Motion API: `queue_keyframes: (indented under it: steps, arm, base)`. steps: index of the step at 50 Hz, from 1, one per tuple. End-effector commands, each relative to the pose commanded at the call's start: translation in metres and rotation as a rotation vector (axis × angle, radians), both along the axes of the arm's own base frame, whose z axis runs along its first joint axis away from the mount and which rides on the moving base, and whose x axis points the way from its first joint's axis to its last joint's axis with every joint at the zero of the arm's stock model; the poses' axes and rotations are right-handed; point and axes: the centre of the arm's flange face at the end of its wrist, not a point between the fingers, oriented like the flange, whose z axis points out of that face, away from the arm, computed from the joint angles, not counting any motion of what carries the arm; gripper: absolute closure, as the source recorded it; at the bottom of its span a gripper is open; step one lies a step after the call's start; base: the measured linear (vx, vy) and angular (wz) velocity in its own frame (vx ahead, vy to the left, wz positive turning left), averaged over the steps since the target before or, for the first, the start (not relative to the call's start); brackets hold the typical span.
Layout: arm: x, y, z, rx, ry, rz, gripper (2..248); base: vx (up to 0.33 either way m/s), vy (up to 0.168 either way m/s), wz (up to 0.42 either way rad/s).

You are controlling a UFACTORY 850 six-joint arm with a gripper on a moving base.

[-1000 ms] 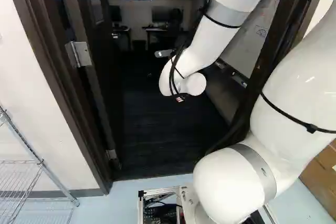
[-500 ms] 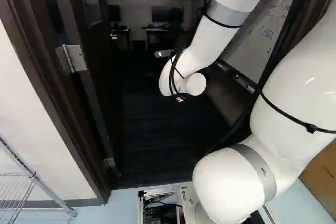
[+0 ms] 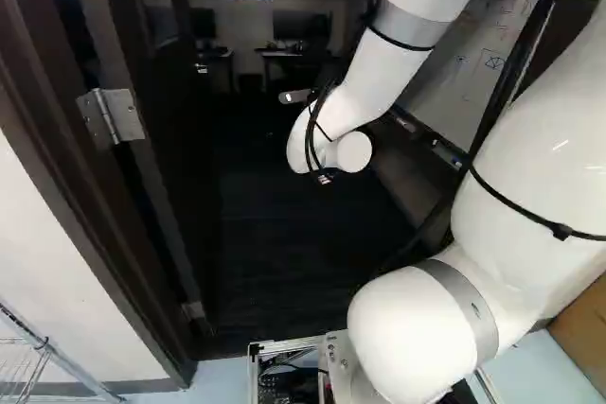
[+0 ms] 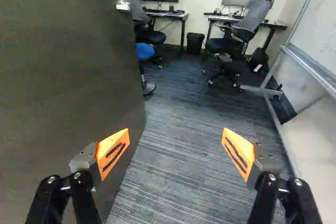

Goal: Open the door and move inside

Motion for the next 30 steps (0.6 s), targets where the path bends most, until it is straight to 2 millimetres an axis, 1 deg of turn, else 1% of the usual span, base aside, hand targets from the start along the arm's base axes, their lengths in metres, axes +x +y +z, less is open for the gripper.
queue_keyframes:
  steps: [30]
  arm:
    - [0.0000, 0.0000, 0.0000, 0.000, 0.000, 0.000, 3]
  base:
    - [0.131, 0.003, -0.007]
